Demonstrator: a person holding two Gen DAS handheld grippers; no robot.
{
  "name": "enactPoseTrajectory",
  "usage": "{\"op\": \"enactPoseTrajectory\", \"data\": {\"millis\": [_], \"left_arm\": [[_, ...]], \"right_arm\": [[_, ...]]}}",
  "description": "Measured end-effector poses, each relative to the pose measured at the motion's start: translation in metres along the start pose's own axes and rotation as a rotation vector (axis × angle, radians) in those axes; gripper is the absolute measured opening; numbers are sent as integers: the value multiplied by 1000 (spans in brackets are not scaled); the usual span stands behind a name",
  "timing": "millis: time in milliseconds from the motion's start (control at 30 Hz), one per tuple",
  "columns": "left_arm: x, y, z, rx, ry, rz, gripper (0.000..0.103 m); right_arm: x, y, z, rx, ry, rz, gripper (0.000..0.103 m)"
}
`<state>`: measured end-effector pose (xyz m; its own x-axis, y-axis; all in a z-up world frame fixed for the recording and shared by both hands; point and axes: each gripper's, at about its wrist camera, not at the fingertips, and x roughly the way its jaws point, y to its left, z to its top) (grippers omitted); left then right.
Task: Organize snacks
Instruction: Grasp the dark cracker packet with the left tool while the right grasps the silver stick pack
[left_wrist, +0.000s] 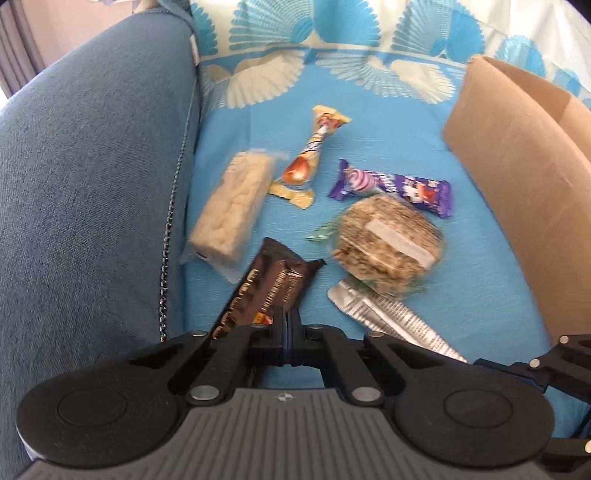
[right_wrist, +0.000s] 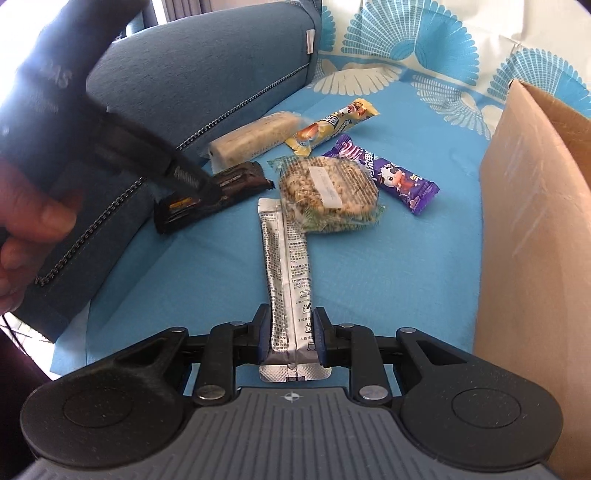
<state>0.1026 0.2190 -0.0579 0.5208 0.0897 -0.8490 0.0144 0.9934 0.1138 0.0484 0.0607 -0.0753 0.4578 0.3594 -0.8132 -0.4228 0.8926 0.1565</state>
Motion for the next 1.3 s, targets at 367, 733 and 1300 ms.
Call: {"op": "enactPoseTrajectory", "data": {"millis": [367,733,1300], "left_arm": [[-2,1,2,-12,-28,36,46],[31,5,10,-3,44,53,71],[23,12,9,-80,43,1,26]], "right_arm": [[4,4,-2,-5,8,10,36],[20,5,8,-7,2,16,45],[18,6,7,-16,-23,11,26]]}}
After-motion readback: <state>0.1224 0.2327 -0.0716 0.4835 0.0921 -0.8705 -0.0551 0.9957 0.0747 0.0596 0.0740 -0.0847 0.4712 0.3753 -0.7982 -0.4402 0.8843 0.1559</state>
